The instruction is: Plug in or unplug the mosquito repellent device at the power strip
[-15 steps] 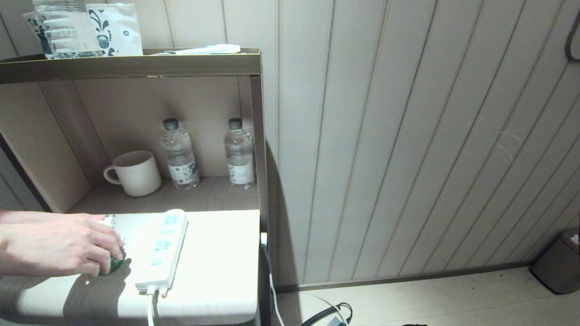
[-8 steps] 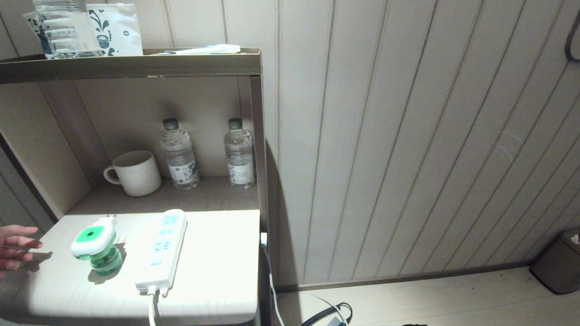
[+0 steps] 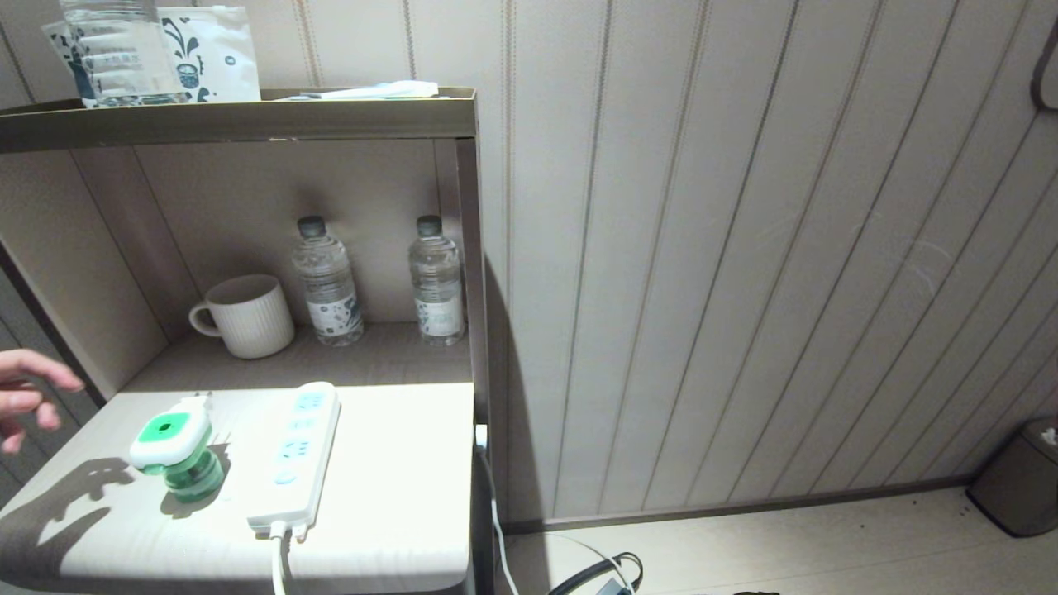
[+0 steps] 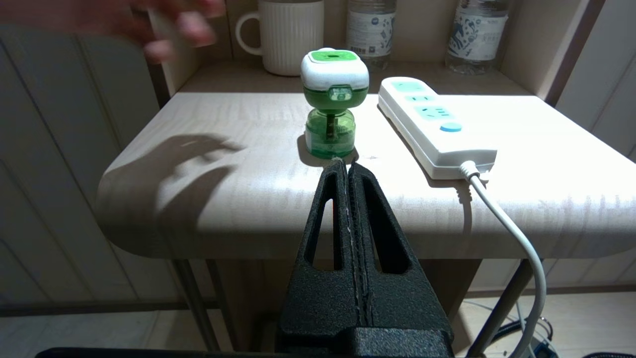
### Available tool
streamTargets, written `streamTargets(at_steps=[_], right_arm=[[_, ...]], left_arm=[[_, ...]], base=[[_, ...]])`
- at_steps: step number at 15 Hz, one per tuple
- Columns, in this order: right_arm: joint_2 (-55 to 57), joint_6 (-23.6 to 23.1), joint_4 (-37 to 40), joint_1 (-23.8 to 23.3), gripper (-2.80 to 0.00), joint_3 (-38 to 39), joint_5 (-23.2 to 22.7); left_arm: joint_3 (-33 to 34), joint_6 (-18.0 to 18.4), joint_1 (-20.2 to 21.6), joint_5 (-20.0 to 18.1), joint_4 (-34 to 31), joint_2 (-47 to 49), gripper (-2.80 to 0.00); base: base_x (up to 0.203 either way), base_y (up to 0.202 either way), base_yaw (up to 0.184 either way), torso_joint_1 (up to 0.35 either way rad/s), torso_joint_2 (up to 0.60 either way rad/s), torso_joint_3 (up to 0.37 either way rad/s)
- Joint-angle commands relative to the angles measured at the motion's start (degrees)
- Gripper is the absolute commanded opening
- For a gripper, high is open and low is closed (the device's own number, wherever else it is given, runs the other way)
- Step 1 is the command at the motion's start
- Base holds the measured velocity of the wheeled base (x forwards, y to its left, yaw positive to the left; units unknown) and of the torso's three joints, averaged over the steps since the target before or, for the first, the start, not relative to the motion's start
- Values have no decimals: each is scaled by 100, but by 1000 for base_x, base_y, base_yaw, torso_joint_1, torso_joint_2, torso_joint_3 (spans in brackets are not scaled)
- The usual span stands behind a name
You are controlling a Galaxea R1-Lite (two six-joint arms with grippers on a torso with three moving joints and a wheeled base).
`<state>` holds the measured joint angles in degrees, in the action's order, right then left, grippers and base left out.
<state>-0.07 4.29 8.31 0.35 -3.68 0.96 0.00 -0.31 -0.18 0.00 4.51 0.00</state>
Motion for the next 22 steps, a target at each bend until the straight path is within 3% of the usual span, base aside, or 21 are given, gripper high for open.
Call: streamTargets(at_steps=[1,22], right_arm=[[7,2,4,0,-280,-1,0],[7,2,4,6,-280,-1,0]], left_arm=[[0,-4,1,0,6,9,-280],[0,-4,1,0,6,9,-280]], base=[[0,0,0,0,0,0],[0,0,0,0,0,0]])
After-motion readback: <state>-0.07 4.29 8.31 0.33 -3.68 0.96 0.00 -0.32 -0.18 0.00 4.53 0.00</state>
